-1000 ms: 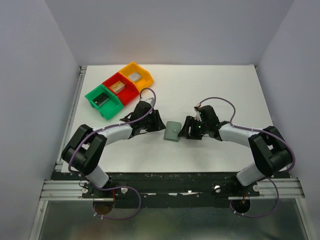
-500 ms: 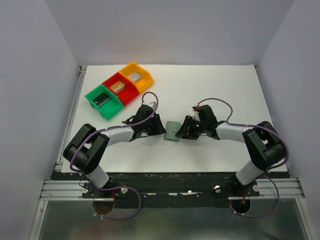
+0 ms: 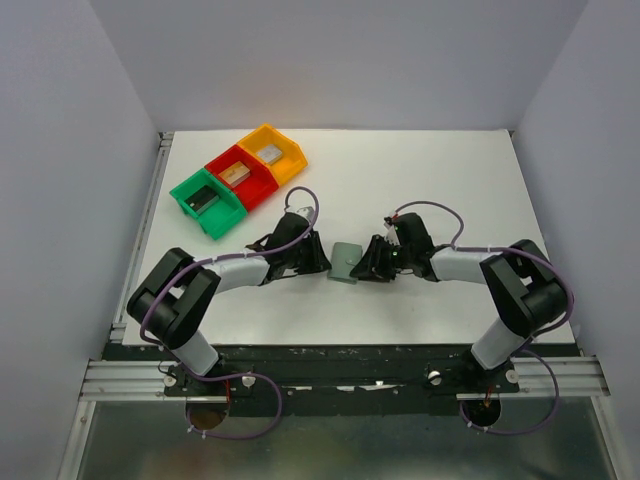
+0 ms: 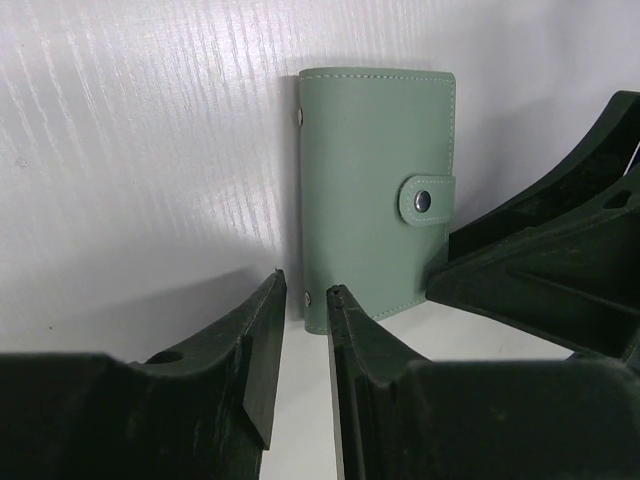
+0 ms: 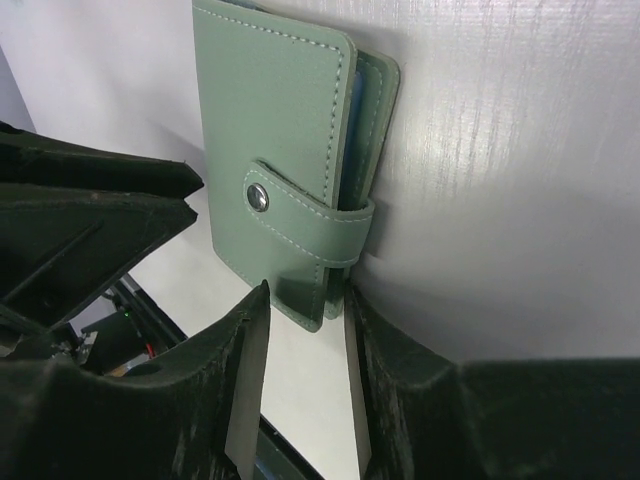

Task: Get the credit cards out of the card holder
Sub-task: Pick up the card holder from the center of the board.

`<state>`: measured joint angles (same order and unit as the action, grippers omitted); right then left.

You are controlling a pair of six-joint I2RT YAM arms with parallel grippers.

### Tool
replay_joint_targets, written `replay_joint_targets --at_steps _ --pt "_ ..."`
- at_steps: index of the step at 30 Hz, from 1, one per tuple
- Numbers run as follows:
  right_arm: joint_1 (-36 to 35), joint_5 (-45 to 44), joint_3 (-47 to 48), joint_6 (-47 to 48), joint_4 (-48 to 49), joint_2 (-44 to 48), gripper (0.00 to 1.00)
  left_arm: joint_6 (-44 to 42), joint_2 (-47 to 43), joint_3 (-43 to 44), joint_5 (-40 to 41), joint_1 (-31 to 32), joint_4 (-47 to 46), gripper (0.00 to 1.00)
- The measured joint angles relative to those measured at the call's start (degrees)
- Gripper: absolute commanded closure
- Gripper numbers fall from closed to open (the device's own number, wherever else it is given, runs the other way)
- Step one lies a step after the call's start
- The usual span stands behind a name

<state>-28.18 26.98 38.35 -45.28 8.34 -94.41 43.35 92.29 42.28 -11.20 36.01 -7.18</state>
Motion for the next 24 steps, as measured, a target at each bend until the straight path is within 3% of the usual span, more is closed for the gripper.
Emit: replay_joint_targets --at_steps 16,24 --pt "0.00 1.90 -1.05 -1.92 3.76 -1.18 0.67 0.07 0.63 -0.28 0.24 0.50 -0.07 0.66" --pt "0.00 2.34 -1.92 -3.21 5.64 -1.16 0.53 0.46 0.63 -0.66 0.26 0.50 -0.48 0.66"
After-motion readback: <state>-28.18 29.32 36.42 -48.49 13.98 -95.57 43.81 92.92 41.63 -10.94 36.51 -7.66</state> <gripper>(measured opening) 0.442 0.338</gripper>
